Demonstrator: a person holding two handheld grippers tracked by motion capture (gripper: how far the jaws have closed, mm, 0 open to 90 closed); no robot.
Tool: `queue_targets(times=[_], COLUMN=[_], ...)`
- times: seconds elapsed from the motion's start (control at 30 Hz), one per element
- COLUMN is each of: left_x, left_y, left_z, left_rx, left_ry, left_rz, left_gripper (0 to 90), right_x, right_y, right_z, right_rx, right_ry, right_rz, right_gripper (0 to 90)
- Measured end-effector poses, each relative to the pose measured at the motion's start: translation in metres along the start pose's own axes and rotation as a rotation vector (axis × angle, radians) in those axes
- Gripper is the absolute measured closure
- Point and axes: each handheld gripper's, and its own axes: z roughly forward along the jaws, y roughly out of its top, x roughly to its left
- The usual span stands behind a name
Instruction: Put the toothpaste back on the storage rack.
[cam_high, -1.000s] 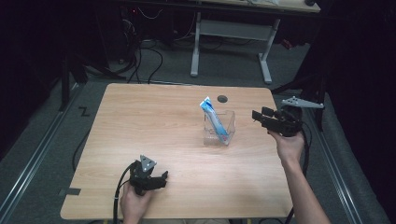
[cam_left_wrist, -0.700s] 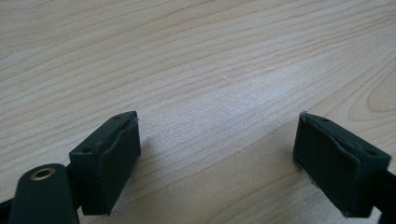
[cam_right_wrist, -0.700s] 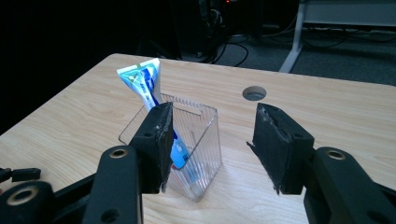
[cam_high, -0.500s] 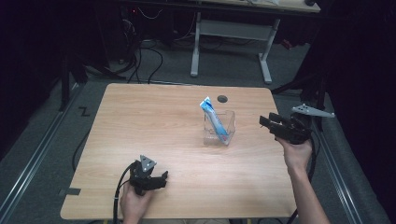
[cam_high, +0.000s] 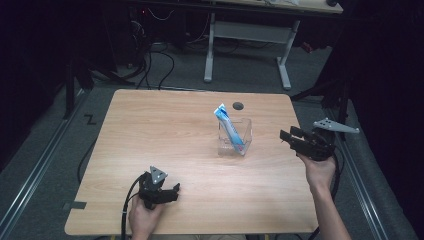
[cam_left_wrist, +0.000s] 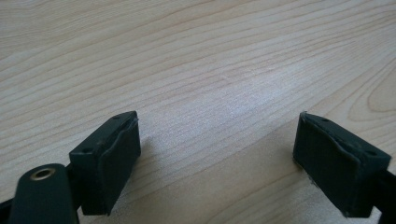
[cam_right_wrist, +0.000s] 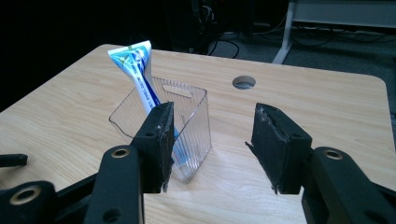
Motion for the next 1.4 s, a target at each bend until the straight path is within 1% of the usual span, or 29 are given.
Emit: queue_targets(times=[0.37,0.67,0.93,1.27,1.4], left_x=[0.000,0.000,0.000,0.000,0.000], left_y=[0.000,0.000,0.000,0.000,0.000], left_z=[0.000,0.000,0.000,0.000,0.000], left_rx=[0.000,0.000,0.000,0.000,0.000], left_ry=[0.000,0.000,0.000,0.000,0.001], left_rz=[0.000,0.000,0.000,0.000,0.000], left_gripper=[15.3,15.3,15.3,15.3,15.3], right_x=[0.001,-0.003,-0.004,-0.007,-0.008], right_y=[-0.012,-0.025,-0.036,-0.058,-0.063], right_z=[-0.002,-0.002,-0.001,-0.001,-0.002], right_rx=[0.005,0.015,0.033,0.042,0.045], right_ry=[-0.006,-0.013,-0.019,-0.021,-0.024], right_rz=[0.002,0.022,0.026,0.059,0.071], right_gripper=[49.4,49.4,49.4,49.3,49.3])
